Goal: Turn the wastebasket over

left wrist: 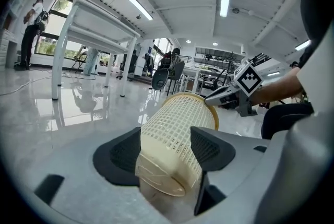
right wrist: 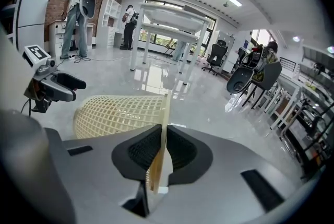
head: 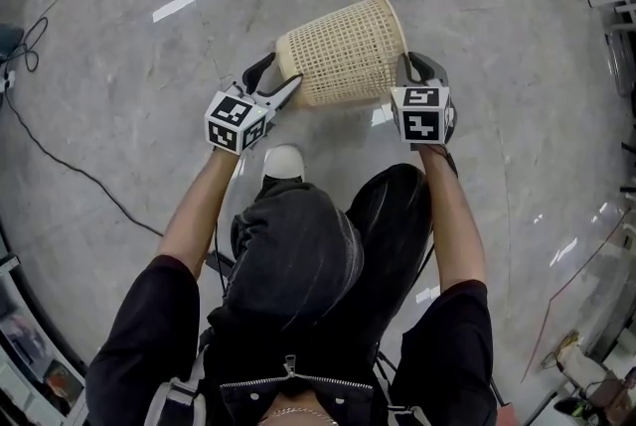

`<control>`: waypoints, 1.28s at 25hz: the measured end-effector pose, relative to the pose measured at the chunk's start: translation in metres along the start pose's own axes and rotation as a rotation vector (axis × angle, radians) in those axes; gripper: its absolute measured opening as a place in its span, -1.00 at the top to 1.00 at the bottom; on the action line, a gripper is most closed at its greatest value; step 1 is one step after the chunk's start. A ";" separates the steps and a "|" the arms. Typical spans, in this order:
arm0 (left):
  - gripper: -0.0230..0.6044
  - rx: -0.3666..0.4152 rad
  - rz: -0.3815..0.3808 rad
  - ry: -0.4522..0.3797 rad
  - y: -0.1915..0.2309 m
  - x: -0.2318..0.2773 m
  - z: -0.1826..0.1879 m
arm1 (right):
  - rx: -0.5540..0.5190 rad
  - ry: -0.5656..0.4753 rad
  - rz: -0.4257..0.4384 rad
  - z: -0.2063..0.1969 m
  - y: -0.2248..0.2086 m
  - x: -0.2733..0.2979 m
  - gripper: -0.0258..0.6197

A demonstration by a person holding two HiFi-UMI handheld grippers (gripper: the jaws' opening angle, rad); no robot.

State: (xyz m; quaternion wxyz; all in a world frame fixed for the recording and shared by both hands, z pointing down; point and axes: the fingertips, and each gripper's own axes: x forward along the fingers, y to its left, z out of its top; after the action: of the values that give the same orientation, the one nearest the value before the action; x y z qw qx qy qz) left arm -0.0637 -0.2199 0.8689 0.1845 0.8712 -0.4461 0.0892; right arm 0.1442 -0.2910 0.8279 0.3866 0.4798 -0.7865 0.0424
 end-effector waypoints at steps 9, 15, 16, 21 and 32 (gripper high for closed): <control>-0.25 -0.131 0.015 0.023 0.004 0.006 -0.036 | -0.004 -0.001 0.003 -0.004 0.002 -0.001 0.80; -0.25 -0.206 -0.022 0.053 -0.003 0.015 -0.053 | -0.019 -0.005 -0.001 -0.004 0.003 -0.001 0.80; -0.25 -0.209 -0.028 0.054 -0.005 0.016 -0.054 | -0.022 -0.005 0.000 -0.004 0.003 -0.001 0.80; -0.25 -0.181 -0.013 0.056 -0.009 0.022 -0.054 | -0.048 -0.005 -0.010 -0.002 0.003 -0.002 0.80; -0.25 -0.162 -0.006 0.087 -0.007 0.024 -0.060 | -0.064 -0.063 -0.020 0.033 -0.002 -0.003 0.80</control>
State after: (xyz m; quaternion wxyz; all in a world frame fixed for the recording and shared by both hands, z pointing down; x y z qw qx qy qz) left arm -0.0434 -0.2104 0.9296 0.2737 0.8500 -0.4409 0.0900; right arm 0.1277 -0.3046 0.8018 0.3772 0.4761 -0.7944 -0.0017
